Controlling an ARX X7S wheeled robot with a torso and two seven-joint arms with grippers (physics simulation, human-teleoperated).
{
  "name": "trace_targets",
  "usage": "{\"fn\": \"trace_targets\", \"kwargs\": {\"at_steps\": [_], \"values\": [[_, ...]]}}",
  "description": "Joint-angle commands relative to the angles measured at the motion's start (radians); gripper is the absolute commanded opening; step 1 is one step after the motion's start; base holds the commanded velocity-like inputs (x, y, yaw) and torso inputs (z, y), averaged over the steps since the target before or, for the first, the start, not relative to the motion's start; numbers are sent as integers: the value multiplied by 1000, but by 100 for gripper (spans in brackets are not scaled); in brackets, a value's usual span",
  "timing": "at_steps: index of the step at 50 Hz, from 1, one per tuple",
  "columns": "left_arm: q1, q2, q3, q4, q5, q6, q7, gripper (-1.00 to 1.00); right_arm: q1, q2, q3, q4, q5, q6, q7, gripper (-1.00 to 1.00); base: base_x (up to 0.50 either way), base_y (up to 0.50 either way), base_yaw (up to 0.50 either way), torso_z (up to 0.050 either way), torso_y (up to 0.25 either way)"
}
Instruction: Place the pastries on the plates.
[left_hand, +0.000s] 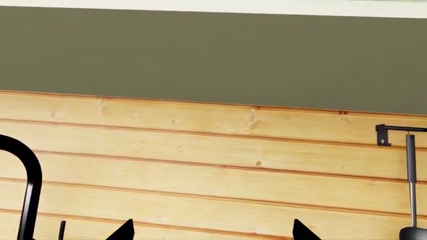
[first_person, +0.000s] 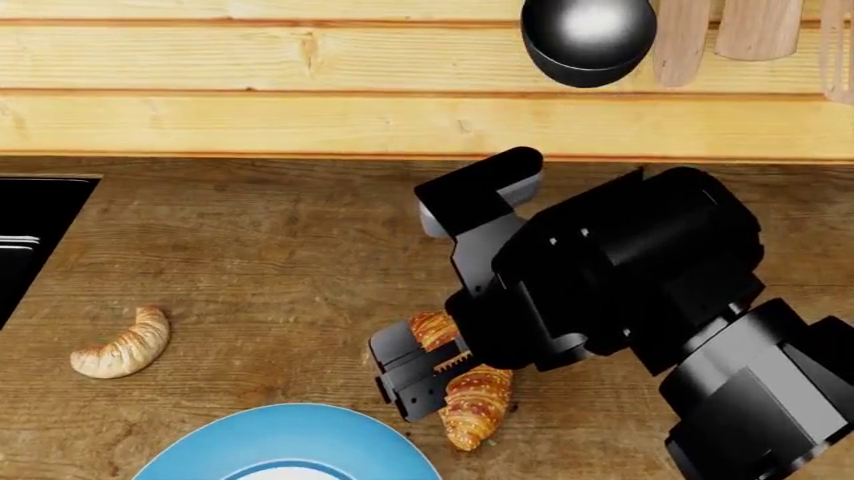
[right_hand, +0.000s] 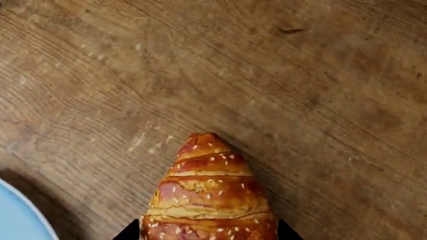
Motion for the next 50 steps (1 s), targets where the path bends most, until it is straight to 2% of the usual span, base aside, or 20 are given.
{"fn": "trace_targets", "kwargs": {"at_steps": [1, 15, 32, 39, 42, 50], "values": [[5, -7, 1, -1, -5, 6, -6, 100, -36, 2, -20, -3, 1, 5, 8, -100, 0, 0, 0, 0, 0], [8, -12, 8, -7, 0, 18, -4, 100, -3, 14, -7, -16, 8, 9, 22, -100, 0, 0, 0, 0, 0], [-11, -9, 33, -26, 25, 38, 2, 100, 258, 93, 42, -86, 16, 81, 27, -100, 0, 0, 0, 0, 0], [-45, -5, 50, -42, 47, 51, 3, 100, 328, 142, 116, -286, 145, 185, 121, -100, 0, 0, 0, 0, 0], [-74, -14, 58, -47, 40, 44, 0, 100, 336, 157, 179, -375, 270, 233, 221, -100, 0, 0, 0, 0, 0], [-88, -11, 82, -66, 78, 58, 9, 100, 359, 142, 226, -488, 489, 273, 382, -100, 0, 0, 0, 0, 0]]}}
